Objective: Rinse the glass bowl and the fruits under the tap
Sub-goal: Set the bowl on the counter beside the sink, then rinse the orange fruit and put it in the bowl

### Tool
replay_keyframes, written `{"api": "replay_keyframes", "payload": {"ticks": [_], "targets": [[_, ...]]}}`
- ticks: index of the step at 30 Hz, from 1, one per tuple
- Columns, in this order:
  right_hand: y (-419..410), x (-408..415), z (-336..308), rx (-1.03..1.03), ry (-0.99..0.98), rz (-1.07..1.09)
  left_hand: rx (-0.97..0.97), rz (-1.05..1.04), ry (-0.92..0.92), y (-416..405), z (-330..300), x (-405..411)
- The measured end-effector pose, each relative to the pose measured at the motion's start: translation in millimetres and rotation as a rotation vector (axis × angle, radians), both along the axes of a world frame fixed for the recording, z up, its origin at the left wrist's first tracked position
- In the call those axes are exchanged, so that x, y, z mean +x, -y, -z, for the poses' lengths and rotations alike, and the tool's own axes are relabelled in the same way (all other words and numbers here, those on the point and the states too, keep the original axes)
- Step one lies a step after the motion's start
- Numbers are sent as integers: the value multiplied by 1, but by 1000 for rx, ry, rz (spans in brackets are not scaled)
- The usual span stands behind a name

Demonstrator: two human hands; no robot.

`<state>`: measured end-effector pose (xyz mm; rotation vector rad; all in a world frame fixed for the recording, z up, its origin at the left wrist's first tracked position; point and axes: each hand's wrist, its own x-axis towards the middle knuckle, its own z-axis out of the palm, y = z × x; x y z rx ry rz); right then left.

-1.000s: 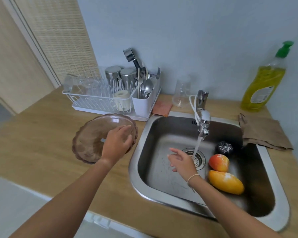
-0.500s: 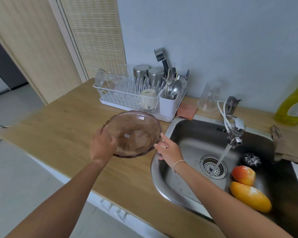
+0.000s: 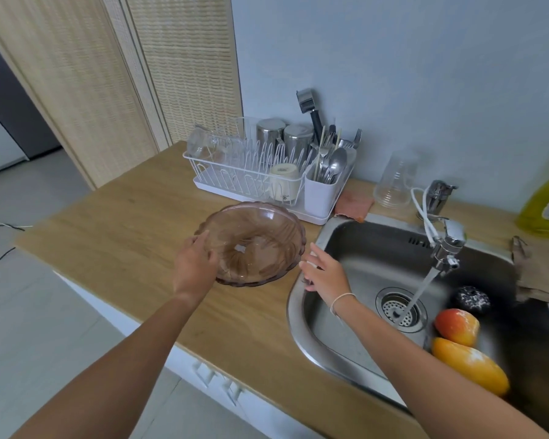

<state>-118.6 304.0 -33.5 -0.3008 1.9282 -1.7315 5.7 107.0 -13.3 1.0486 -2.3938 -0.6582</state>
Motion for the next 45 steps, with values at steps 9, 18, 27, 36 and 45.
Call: {"api": "replay_keyframes", "payload": {"ticks": [9, 18, 27, 36, 45], "targets": [[-80, 0, 7, 76, 0, 76, -115, 84, -11, -48, -9, -12], [-159, -7, 26, 97, 6, 179, -100, 385, -96, -147, -4, -54], [-265, -21, 28, 269, 35, 408, 130, 741, 3, -269, 32, -105], [-283, -32, 33, 529, 39, 404, 301, 992, 181, -312, 63, -130], [-286, -46, 52, 848, 95, 224, 435, 1099, 458, -330, 100, -159]]}}
